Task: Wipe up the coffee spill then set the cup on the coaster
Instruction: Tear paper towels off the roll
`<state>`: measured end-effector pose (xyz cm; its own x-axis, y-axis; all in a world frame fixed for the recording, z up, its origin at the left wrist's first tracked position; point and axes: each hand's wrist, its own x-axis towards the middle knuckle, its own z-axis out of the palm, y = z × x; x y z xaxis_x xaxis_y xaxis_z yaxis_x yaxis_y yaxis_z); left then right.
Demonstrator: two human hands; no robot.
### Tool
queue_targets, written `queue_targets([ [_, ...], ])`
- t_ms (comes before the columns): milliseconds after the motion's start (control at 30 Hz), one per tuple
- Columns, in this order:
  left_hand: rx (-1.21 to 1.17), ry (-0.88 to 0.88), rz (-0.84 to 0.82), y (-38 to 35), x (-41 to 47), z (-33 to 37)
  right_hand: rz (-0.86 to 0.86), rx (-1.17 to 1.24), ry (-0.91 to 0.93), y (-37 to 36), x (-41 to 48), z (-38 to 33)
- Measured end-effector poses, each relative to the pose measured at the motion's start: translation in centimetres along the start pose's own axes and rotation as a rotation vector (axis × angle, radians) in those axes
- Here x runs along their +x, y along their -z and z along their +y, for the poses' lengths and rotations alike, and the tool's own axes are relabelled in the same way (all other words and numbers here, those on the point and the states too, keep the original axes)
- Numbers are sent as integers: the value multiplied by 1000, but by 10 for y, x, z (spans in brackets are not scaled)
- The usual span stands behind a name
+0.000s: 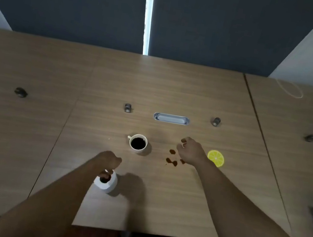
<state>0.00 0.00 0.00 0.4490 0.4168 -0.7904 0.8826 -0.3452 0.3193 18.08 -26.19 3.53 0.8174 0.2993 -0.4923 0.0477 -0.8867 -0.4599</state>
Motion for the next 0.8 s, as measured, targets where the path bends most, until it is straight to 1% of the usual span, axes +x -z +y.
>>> queue_targets([
  [33, 27, 12, -6, -7, -1, -4, -21, 5, -16, -8, -1, 5],
  [100, 75, 28, 37, -24, 2, -17, -58, -5, -40, -22, -6, 14],
  [200, 97, 40, 75, -54, 8, -32, -174, -72, -67, -48, -14, 31],
  [300, 65, 99, 14, -73, 17, -38, -269, -98, -103, -68, -19, 47],
  [400, 4, 118, 131, -82, 26, -47, -300, -97, -99, -85, -18, 63],
  [433, 17, 117, 152, -83, 27, -50, -306, -100, -98, -88, -17, 67],
  [500, 45, 123, 178, -83, 23, -53, -314, -90, -86, -91, -16, 73],
  [600, 51, 148, 173, -85, 43, -70, -332, -42, -43, -93, -12, 79],
  [667, 71, 101, 102, -79, 49, -79, -360, 28, -31, -95, -13, 78],
  [700, 40, 65, 41, -74, 44, -79, -378, 89, -40, -96, -14, 76],
  [800, -330, 15, -231, -57, 7, -59, -426, 248, -103, -99, -21, 67],
])
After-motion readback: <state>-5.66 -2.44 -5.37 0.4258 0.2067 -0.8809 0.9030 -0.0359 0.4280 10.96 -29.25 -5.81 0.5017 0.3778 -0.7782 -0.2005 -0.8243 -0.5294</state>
